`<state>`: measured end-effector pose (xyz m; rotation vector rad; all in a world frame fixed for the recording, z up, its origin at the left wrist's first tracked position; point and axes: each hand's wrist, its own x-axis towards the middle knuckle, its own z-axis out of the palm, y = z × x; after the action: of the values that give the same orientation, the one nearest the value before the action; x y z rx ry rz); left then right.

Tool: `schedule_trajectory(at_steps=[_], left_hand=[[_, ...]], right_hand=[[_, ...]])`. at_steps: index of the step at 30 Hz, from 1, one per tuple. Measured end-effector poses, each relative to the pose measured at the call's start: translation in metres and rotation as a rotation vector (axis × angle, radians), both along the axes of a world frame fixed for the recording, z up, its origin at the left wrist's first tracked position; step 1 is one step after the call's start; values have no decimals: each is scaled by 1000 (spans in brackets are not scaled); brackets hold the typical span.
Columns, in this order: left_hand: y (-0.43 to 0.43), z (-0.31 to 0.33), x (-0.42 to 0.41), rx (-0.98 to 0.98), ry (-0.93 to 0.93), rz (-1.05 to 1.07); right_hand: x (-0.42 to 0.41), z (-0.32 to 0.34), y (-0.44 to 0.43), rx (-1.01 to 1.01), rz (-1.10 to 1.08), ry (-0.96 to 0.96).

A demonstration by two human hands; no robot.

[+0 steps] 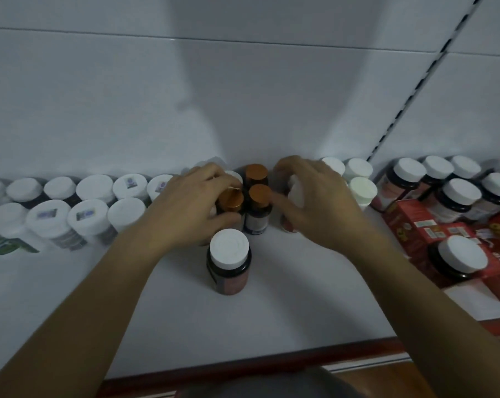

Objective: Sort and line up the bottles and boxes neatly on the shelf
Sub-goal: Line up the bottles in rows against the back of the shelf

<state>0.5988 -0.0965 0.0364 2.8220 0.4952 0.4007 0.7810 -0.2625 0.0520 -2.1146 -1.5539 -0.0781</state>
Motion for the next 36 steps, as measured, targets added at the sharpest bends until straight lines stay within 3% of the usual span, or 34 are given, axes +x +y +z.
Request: schedule_trajectory(at_steps=[6, 9, 12, 27, 31, 34, 36], left_hand=[[-2, 15, 21, 22, -72, -95], [-1, 14, 38, 40, 1, -130], [2, 8, 50, 67, 86, -140], [7, 0, 51, 9, 73, -158], [0, 9, 42, 21, 67, -157], [-18, 35, 23, -40, 39, -158], [-33, 51, 9, -99, 183, -168]], right_hand=[[53, 6, -32, 273, -296, 165], [64, -11, -37, 440, -525, 501], [63, -37, -36, 442, -562, 809], [53, -51, -18, 464, -439, 914], [58, -43, -26, 373, -412, 926], [59, -31, -40, 304, -425, 793], [56, -22, -50, 218, -362, 603]])
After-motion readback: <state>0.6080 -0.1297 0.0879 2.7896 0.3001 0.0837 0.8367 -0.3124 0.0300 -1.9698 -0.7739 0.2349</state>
